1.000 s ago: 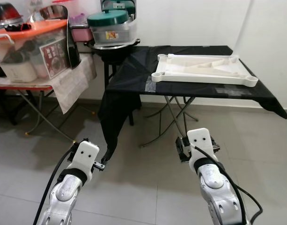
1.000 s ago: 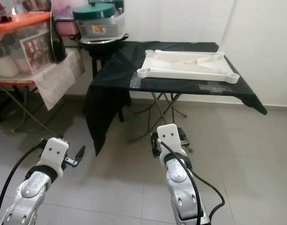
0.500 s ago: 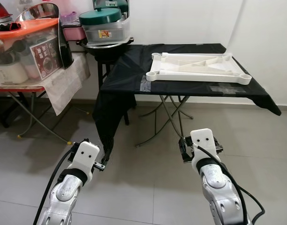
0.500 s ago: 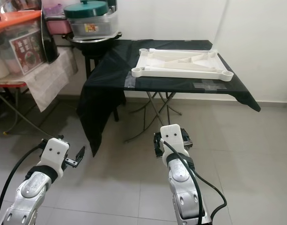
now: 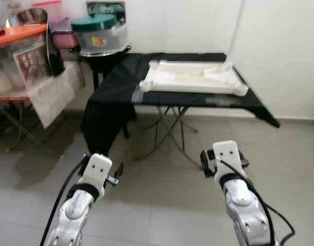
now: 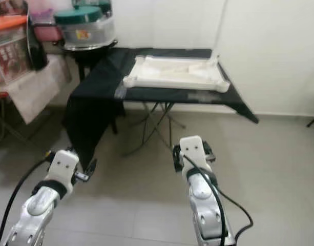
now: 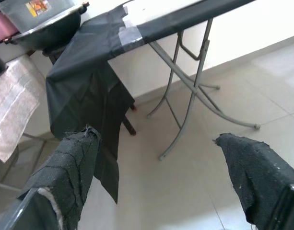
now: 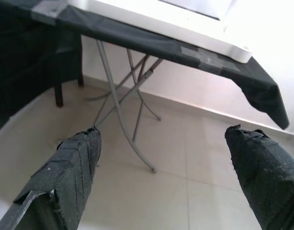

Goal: Building children table

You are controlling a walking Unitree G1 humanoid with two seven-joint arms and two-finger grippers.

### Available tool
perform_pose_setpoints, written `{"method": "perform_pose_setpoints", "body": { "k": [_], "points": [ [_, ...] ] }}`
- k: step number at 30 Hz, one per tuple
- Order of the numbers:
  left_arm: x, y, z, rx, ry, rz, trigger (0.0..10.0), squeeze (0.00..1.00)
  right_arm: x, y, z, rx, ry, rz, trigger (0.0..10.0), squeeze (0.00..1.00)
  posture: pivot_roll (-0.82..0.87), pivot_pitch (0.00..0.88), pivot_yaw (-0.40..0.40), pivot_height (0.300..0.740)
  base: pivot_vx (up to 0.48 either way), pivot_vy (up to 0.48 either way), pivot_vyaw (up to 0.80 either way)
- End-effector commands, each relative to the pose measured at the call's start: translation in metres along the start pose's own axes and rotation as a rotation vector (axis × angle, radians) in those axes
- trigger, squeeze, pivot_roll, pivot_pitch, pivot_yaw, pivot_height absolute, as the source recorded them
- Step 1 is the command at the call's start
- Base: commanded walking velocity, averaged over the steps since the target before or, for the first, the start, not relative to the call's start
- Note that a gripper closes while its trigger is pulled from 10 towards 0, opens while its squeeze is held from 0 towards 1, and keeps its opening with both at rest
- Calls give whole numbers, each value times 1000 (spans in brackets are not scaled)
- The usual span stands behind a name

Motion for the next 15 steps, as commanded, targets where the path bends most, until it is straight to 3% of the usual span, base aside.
{"method": "perform_pose_setpoints", "body": {
  "k": [1, 15],
  "points": [
    [0, 0, 0, -2, 0, 11, 10000, 0, 4, -2, 0, -12, -13, 9, 10000, 0, -27, 0, -18, 740, 0, 0, 0],
    [5, -6, 0, -34, -8, 5, 10000, 0, 12, -4, -1, -28, -17, 34, 10000, 0, -36, 0, -16, 740, 0, 0, 0]
  ]
}}
Point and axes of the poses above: a point about 5 cm out from each wrist's last joint towards the gripper, its own z axis pointing back from the gripper into the wrist, its own y axis along the axis of the wrist's last joint, x = y × z, the point moved 4 cm from there along -z, pointing out of the wrist towards the gripper, and after that the axes turned 14 degrees about -z, right-handed, at the moved point
